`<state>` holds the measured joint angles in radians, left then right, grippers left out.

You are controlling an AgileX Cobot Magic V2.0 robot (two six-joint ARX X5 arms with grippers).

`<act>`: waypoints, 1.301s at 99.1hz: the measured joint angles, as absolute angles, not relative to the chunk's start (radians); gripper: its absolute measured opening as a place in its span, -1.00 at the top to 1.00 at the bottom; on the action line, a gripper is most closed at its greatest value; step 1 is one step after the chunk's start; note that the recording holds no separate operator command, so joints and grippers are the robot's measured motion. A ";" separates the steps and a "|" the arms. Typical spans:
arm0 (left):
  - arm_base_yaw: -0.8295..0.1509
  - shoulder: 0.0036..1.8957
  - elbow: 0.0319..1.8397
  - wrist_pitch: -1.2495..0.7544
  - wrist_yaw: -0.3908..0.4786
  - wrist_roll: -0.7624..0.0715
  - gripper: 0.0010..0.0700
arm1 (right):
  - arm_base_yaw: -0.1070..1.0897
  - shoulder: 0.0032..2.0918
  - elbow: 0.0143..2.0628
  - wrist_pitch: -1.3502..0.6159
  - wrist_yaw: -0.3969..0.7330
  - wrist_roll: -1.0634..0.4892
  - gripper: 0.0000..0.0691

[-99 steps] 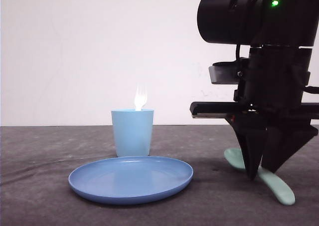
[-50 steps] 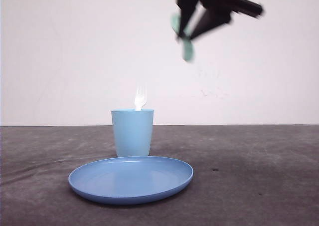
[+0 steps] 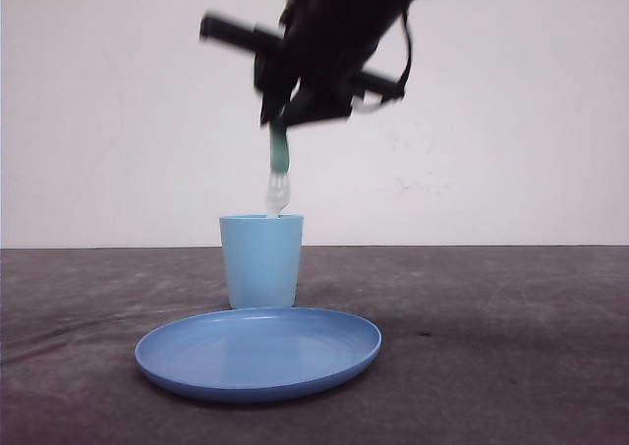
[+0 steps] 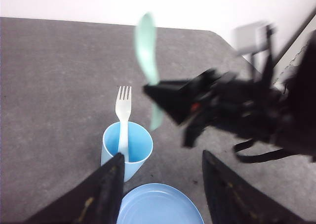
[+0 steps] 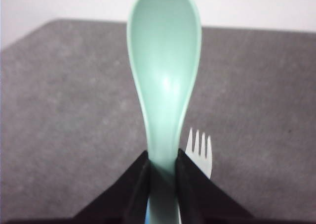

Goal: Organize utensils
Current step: 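Lift the spoon and insert it handle-first into the cup, then open the right gripper and grasp the cup rim from above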

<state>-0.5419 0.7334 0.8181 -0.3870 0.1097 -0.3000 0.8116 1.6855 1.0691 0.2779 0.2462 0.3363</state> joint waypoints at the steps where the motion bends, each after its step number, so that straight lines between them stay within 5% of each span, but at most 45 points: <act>1: -0.542 0.733 0.818 -0.387 0.110 -0.300 0.17 | 0.812 1.692 1.069 0.282 0.243 0.336 0.81; 20: -0.542 0.733 0.818 -0.398 0.110 -0.301 0.17 | 0.812 1.756 1.069 0.289 0.208 0.336 0.76; 35: -0.542 0.733 0.818 -0.413 0.110 -0.300 0.17 | 0.812 1.759 1.069 0.288 0.189 0.336 0.14; 42: -0.542 0.733 0.818 -0.414 0.110 -0.300 0.17 | 0.811 1.759 1.069 0.287 0.183 0.336 0.00; 84: -0.542 0.733 0.818 -0.415 0.110 -0.300 0.17 | 0.848 1.533 1.069 -0.088 0.139 0.345 -0.11; 105: -0.542 0.733 0.818 -0.416 0.110 -0.300 0.17 | 0.887 1.532 1.069 -0.318 0.081 0.385 -0.97; 129: -0.543 0.733 0.818 -0.416 0.110 -0.300 0.17 | 0.895 1.610 1.069 -0.281 0.107 0.418 -0.97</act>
<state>-0.5430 0.7334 0.8177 -0.4156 0.1101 -0.3004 0.8951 1.6100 1.0691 -0.2813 0.1066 0.4175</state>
